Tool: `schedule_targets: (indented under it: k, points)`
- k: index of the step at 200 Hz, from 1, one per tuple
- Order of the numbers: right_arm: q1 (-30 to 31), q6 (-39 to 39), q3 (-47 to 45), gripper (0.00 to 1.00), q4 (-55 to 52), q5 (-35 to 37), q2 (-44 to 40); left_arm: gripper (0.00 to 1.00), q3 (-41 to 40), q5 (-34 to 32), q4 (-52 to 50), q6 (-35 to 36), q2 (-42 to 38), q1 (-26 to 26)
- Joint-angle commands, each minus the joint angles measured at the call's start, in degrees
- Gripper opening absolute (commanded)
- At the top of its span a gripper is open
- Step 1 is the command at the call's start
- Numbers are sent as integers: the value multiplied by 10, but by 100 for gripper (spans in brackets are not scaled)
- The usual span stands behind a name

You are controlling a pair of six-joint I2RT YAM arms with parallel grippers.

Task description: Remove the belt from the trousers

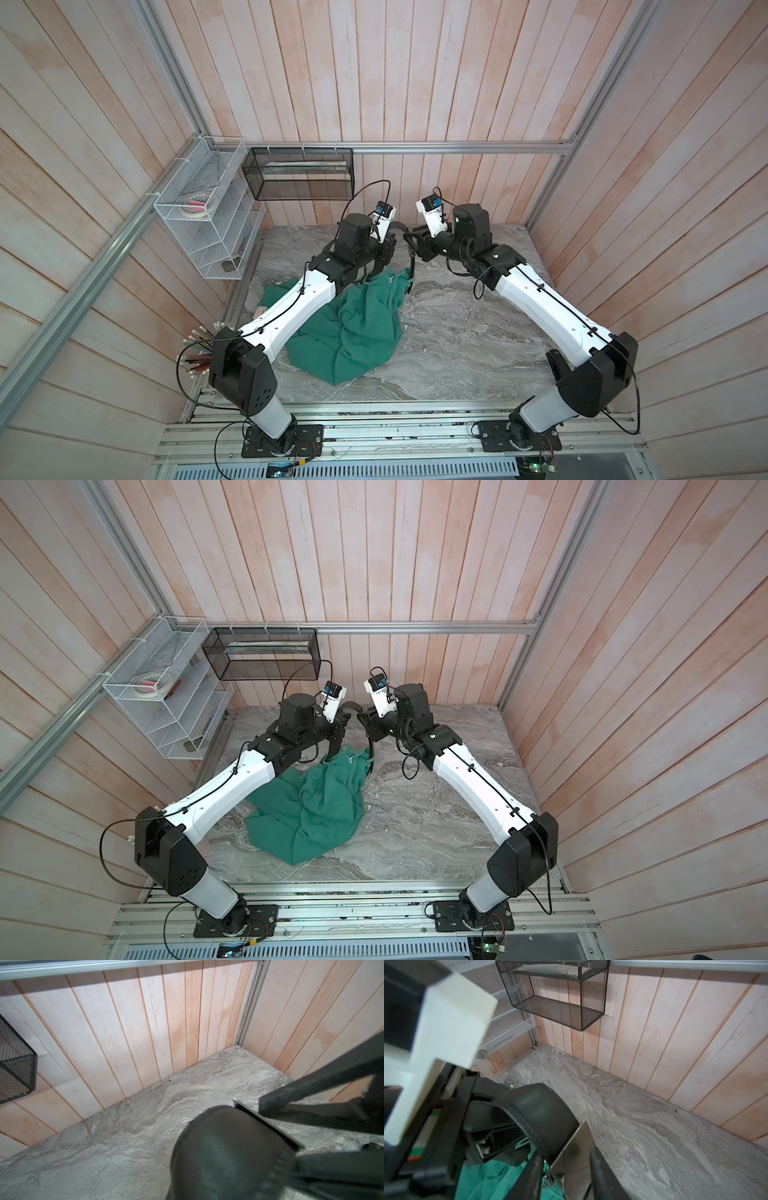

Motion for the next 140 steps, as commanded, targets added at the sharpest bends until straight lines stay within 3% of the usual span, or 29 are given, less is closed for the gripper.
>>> schedule_targets:
  k: [1, 26, 47, 72, 140]
  points:
    - [0, 5, 16, 28, -10, 24, 7, 0, 23, 3, 12, -11, -1, 2]
    - [1, 9, 15, 25, -7, 22, 13, 0, 23, 3, 12, -11, -3, 2]
    - [0, 12, 15, 13, -5, 19, 16, 0, 23, 4, 11, -10, -4, 2]
    - [1, 13, 13, 6, -4, 15, 19, 0, 23, 3, 10, -10, -4, 2]
    - [2, 25, -27, 11, 4, 6, 14, 0, 52, 11, -6, -31, -2, 8]
